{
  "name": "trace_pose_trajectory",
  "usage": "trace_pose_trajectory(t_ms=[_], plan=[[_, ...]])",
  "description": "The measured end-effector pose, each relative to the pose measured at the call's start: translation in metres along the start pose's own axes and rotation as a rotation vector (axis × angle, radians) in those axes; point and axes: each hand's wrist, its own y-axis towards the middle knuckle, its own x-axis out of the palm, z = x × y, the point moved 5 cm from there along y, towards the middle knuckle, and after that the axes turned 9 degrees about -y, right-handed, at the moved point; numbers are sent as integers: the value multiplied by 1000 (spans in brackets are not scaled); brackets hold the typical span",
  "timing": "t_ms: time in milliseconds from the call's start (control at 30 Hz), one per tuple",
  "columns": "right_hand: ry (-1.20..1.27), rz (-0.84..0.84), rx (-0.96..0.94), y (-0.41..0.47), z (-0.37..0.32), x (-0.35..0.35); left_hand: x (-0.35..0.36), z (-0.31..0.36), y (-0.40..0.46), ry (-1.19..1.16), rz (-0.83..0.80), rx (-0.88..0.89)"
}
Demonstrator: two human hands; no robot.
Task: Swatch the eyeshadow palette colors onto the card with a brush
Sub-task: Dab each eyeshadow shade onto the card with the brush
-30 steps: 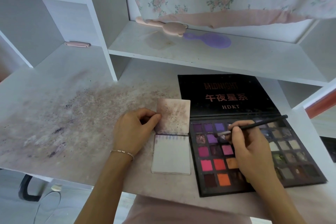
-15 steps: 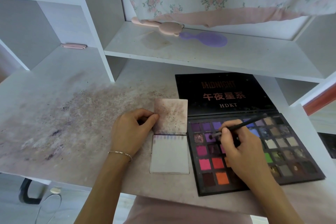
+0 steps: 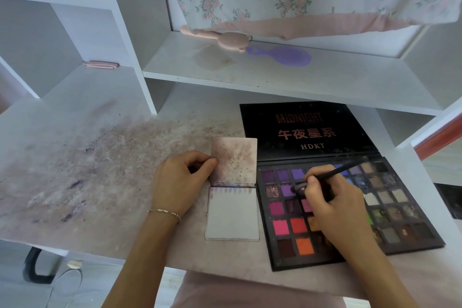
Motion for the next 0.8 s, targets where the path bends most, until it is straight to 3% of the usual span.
trace_pose_trajectory(t_ms=[133,500,800], plan=[[87,2,-24,1,-11,4,0,-1,1,5,-3,-6],[251,-343,-36,-6,-44,56,0,-2,1,17,5,-7],[202,-352,-27,-5,-47,68,0,-4,1,10,1,-10]])
